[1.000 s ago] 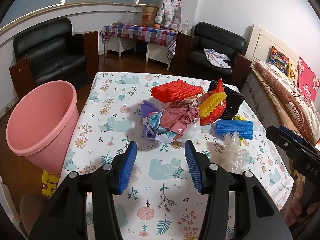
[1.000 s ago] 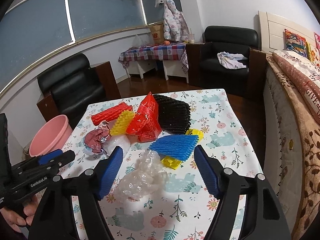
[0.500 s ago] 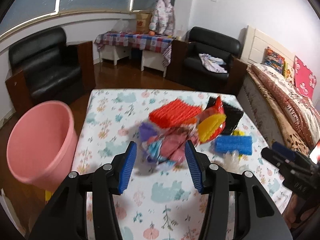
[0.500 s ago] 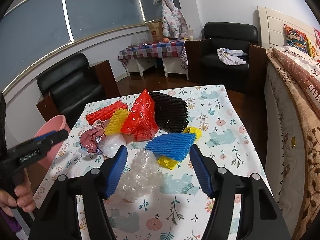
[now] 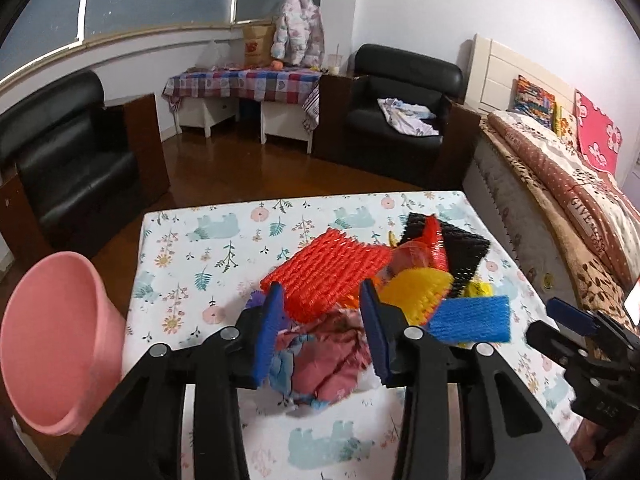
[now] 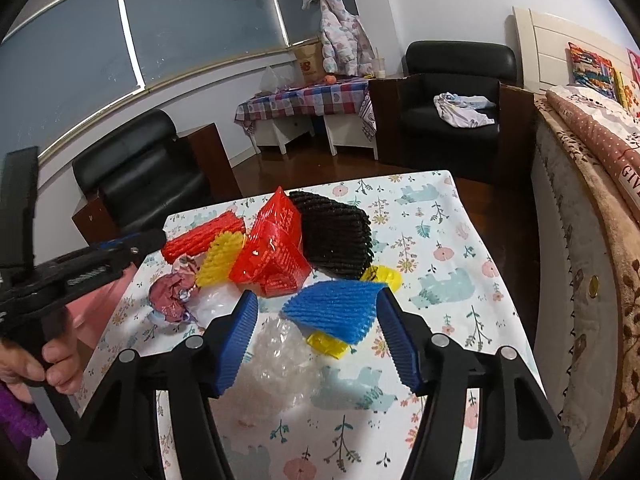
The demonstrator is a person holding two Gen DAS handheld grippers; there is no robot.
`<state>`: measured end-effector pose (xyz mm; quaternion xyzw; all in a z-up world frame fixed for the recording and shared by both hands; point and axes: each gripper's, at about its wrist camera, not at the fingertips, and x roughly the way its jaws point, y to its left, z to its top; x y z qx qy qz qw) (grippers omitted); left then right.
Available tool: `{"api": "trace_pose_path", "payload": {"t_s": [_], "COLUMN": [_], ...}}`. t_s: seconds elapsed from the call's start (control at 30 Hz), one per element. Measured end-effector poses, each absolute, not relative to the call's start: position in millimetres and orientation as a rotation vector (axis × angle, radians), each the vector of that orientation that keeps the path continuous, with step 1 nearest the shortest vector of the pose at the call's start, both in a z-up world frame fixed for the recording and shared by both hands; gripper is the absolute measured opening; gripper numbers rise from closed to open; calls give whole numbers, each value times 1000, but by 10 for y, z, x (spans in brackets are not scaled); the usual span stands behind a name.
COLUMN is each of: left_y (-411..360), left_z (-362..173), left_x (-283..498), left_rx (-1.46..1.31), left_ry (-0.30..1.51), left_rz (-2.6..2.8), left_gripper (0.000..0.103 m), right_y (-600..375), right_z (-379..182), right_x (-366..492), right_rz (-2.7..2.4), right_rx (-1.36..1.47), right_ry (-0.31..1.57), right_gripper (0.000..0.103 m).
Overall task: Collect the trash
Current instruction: 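Grasp the red net with the left tool while the right tool grasps the red bag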
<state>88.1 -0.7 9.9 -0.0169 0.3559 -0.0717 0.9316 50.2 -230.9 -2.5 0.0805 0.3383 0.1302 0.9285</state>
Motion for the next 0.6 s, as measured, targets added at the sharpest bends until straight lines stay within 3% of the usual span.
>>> {"api": "trace_pose_path", "payload": {"t_s": [0.17,0.27,0.33,0.6], "left_y": [-63,-104,-110,-104], "left_z": [-48,-103,-134,-188], "left_x": [1036,1063,1065,1002], "left_rx": [-24,-16,-27,-44], "left_ry": [774,787,794,788], "left_rz": [-148,-159,-162,-182], "left_gripper": [40,21,14,10], "right_y": [-2287,-2249,-2213,-2110], "right_z": [27,58,66,26], "right_x": [652,737,799,1025], "right_rz": [293,312,323,348], "right_rx": [192,200,200,207], "right_ry": [692,691,692,718], "right_gripper": [62,62,62,62]}}
